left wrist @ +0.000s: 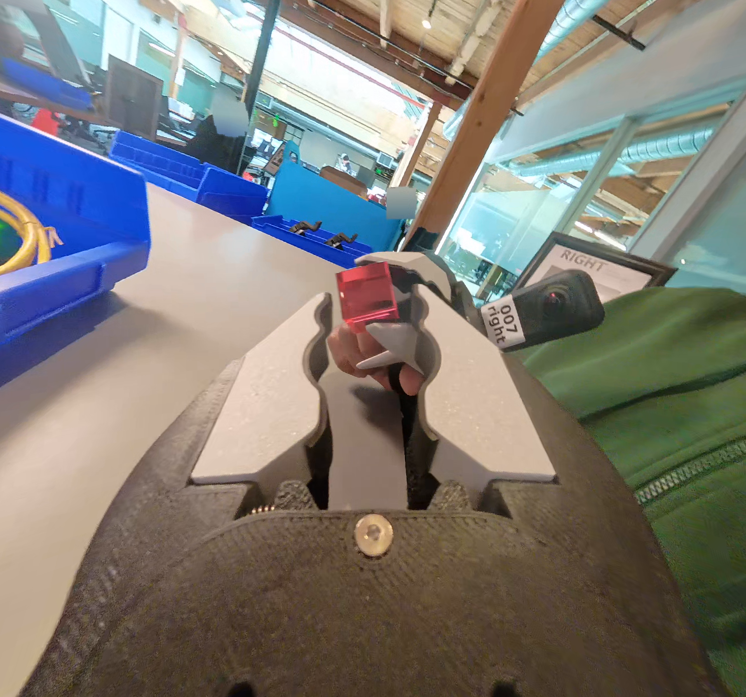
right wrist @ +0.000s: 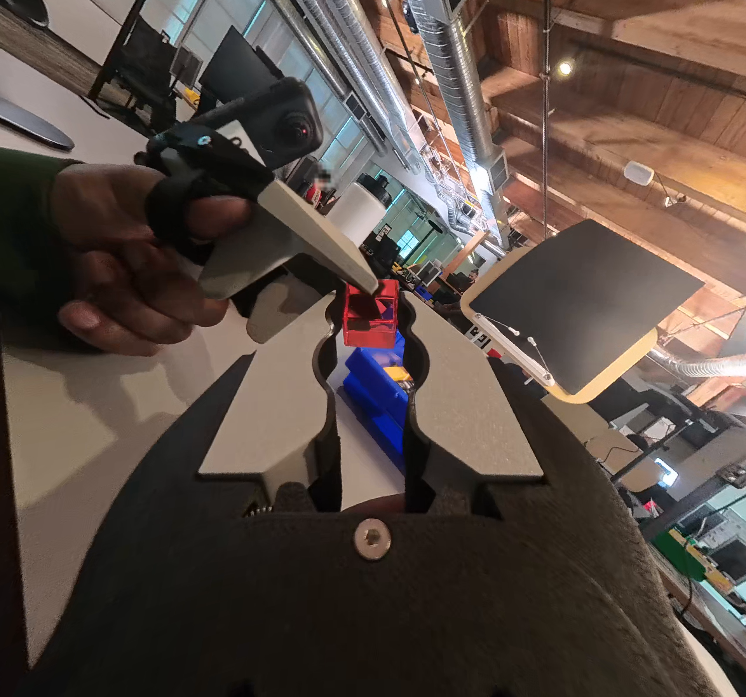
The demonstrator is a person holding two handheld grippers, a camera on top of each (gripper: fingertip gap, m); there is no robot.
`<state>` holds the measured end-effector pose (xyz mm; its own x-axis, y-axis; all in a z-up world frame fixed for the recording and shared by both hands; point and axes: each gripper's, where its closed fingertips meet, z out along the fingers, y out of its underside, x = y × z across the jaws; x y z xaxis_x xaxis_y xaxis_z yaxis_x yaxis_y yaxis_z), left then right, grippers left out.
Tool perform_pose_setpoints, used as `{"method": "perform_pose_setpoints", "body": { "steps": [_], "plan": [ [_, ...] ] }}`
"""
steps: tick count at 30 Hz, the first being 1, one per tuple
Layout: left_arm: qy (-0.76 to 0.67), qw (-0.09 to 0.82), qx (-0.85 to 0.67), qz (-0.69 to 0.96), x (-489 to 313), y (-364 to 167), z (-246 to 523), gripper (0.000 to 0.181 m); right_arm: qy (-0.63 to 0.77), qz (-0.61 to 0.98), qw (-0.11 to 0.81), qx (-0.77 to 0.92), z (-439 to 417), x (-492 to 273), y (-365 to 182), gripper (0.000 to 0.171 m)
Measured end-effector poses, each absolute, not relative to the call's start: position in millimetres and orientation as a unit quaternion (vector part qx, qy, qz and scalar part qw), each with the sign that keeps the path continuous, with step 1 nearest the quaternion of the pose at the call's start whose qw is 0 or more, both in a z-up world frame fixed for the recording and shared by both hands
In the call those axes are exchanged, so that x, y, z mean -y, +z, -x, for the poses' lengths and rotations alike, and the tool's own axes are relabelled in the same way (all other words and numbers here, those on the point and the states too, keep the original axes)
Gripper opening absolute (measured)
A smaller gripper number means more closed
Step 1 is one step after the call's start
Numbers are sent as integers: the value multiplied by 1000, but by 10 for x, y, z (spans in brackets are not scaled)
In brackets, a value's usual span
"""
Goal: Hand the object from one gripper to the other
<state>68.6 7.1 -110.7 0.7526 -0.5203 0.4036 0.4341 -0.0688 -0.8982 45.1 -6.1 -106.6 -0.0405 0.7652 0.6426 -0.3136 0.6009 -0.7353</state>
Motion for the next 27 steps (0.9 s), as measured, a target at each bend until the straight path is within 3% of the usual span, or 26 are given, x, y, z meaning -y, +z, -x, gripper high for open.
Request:
{"method": "perform_pose_setpoints", "body": {
  "steps": [4, 10, 16, 18, 21, 27],
  "plan": [
    [-283, 712, -66, 639, -43, -1066, -696, 27, 496, 233, 590, 593, -475, 68, -1044, 31],
    [44, 776, -102, 620, -86, -969, -416, 27, 657, 322, 376, 569, -493, 35, -1043, 53],
    [291, 727, -200, 589, -173, -1045, -498, 27, 701, 375, 290, 532, -451, -87, -1060, 54],
    [317, 716, -218, 582, -195, -1068, -537, 27, 702, 386, 278, 529, -432, -103, -1083, 50],
    [331, 707, -224, 583, -219, -1099, -537, 27, 700, 388, 281, 529, -430, -116, -1086, 27],
    [208, 738, -155, 623, -212, -1089, -436, 37, 605, 362, 477, 525, -423, -321, -972, 27]
  ]
}}
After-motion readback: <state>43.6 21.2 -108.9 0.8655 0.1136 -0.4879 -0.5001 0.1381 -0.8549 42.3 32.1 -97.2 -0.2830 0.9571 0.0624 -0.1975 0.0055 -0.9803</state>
